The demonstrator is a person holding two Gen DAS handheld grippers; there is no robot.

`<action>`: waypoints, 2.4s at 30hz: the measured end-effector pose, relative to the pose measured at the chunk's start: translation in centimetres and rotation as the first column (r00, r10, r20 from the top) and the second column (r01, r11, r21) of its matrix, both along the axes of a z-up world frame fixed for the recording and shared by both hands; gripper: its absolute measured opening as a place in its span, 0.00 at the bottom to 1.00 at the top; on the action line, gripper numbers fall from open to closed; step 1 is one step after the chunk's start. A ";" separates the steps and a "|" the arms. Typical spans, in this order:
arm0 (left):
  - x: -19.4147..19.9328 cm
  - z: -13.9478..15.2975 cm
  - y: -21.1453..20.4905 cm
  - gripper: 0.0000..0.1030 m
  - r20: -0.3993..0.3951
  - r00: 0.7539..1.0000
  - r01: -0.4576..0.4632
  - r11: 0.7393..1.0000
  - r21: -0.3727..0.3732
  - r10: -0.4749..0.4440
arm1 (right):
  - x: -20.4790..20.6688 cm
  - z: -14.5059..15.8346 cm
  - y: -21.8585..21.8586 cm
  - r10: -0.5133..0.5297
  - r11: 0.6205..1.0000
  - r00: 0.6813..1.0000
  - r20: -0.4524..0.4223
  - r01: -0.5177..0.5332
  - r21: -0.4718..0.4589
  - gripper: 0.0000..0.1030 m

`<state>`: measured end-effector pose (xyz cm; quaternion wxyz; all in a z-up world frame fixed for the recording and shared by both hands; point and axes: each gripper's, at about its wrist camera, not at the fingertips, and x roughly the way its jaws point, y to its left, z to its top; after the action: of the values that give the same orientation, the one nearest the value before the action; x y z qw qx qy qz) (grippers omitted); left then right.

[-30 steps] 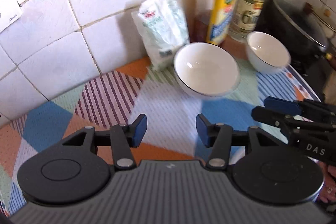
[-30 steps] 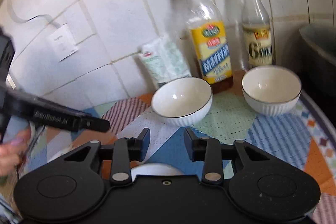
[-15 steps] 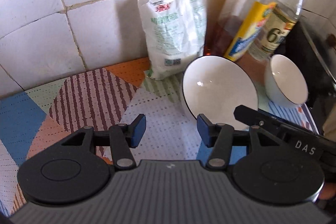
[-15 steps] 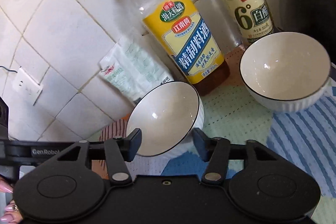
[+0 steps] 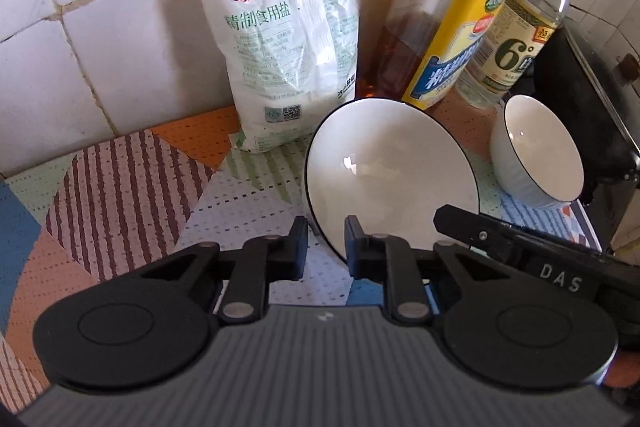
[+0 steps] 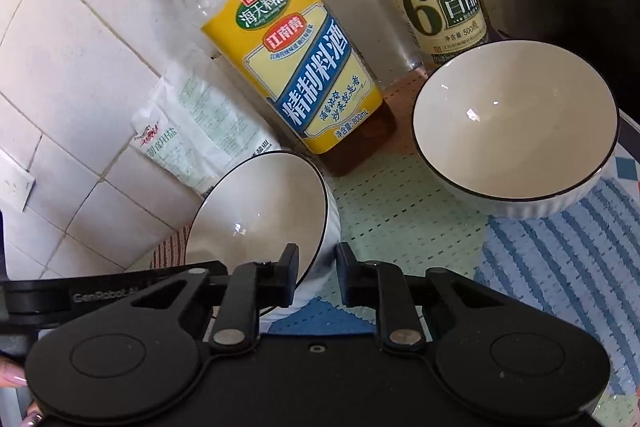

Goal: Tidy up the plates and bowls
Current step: 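Lift the second bowl with both grippers and carry it over the first bowl, then lower the second bowl into the first bowl and open both grippers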

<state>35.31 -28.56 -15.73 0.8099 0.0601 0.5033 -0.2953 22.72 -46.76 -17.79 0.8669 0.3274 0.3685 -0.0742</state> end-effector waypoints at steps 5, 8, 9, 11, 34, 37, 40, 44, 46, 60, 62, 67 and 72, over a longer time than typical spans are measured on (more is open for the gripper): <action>0.1 -0.1 0.2 0.17 -0.024 0.999 -0.040 0.999 -0.008 0.040 | 0.1 -0.2 -0.4 -0.019 0.999 1.000 -0.011 0.019 0.030 0.20; -0.6 0.2 -0.1 0.16 0.003 0.999 -0.033 0.999 0.026 0.033 | 0.2 -0.1 -0.2 -0.017 1.000 1.000 -0.020 0.017 0.016 0.20; -0.9 0.3 -0.1 0.15 0.007 0.999 -0.035 0.999 0.034 0.035 | 0.2 -0.1 -0.1 -0.016 1.000 1.000 -0.025 0.016 0.012 0.19; -1.3 0.5 0.1 0.16 -0.009 0.999 -0.050 0.998 0.042 0.050 | 0.1 0.0 -0.1 -0.014 1.000 1.000 -0.027 0.014 0.013 0.18; -12.8 8.8 3.1 0.16 0.107 0.993 0.034 0.984 0.176 -0.053 | -10.5 7.0 4.0 0.052 0.998 0.988 0.143 -0.055 0.022 0.18; -14.2 8.7 3.6 0.16 0.085 0.995 0.042 0.986 0.162 -0.056 | -12.4 6.9 4.6 0.044 0.998 0.989 0.140 -0.049 0.033 0.18; -15.2 8.2 4.0 0.16 0.050 0.997 0.050 0.986 0.162 -0.059 | -14.1 6.3 4.4 0.011 0.997 0.990 0.142 -0.023 0.080 0.18; -16.7 7.4 4.2 0.16 0.056 0.995 0.067 0.979 0.193 -0.079 | -15.5 5.8 5.0 0.010 0.996 0.990 0.140 -0.022 0.082 0.18; -17.1 6.9 4.5 0.16 0.044 0.996 0.067 0.976 0.206 -0.077 | -15.9 5.6 5.5 0.016 0.997 0.992 0.127 -0.025 0.071 0.18; -17.6 4.6 4.7 0.16 -0.053 0.997 0.070 0.977 0.202 -0.060 | -16.8 6.3 8.1 0.029 0.994 0.999 0.031 -0.026 -0.109 0.18; -17.8 4.4 4.5 0.16 -0.057 0.997 0.071 0.975 0.213 -0.060 | -16.6 6.4 8.4 0.038 0.990 0.999 0.012 -0.036 -0.138 0.18; -18.6 4.2 3.6 0.17 -0.005 0.996 0.092 0.958 0.273 -0.094 | -16.2 6.3 9.9 0.075 0.963 0.996 -0.038 -0.083 -0.257 0.17; -18.6 3.6 3.1 0.19 -0.025 0.993 0.113 0.944 0.310 -0.111 | -16.0 6.2 11.1 0.098 0.925 0.993 -0.062 -0.114 -0.363 0.17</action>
<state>16.73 -25.49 -12.13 0.7703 0.2144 0.5422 -0.2583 6.70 -35.68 -11.60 0.9073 0.1382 0.3839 -0.1016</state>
